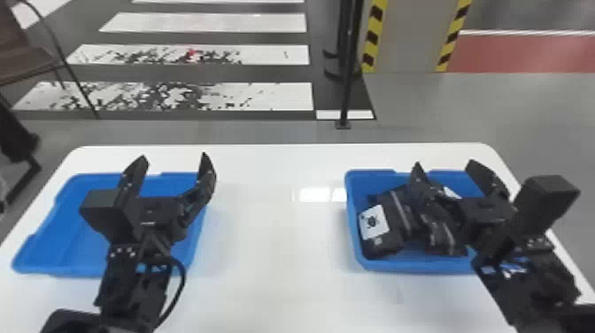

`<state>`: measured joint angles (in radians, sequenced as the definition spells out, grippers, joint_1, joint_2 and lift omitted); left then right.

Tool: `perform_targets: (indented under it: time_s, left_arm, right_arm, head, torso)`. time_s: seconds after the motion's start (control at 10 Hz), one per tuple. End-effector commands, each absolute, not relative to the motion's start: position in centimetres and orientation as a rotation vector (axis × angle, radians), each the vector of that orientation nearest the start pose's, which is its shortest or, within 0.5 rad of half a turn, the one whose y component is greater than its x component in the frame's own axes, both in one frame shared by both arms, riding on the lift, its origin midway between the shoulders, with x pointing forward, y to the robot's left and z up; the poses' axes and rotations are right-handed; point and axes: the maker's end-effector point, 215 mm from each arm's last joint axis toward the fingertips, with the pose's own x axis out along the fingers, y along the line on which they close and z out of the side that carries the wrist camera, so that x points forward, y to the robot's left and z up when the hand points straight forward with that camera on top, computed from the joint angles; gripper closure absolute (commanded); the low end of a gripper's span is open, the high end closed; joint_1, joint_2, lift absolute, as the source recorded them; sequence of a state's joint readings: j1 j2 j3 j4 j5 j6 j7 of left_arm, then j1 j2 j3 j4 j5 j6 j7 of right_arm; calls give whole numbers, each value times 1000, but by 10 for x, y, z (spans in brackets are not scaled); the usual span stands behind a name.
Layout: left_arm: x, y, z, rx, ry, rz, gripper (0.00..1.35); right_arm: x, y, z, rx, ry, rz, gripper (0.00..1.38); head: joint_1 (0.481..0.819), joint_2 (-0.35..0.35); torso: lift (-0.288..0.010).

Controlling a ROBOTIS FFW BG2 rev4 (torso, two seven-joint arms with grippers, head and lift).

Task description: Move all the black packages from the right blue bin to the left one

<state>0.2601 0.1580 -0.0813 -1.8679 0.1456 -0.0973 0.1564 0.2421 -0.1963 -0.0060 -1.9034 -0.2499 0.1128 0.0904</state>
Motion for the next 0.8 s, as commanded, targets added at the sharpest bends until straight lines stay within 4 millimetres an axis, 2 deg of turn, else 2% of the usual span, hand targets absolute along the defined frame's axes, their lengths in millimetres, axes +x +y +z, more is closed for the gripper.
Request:
perform_targets:
  time_s: [0.0,0.7]
  left_arm:
    - [517,242,-295,-32,-121,33,107]
    - [514,244,-296,-31,-122,38,108]
  right_arm:
    - [525,-240,-319,63,22,156,111]
    - [522,-237,-320,71,25,166,113]
  head:
    - [695,3]
    - [695,6]
  torso:
    - [-154]
    - [-154]
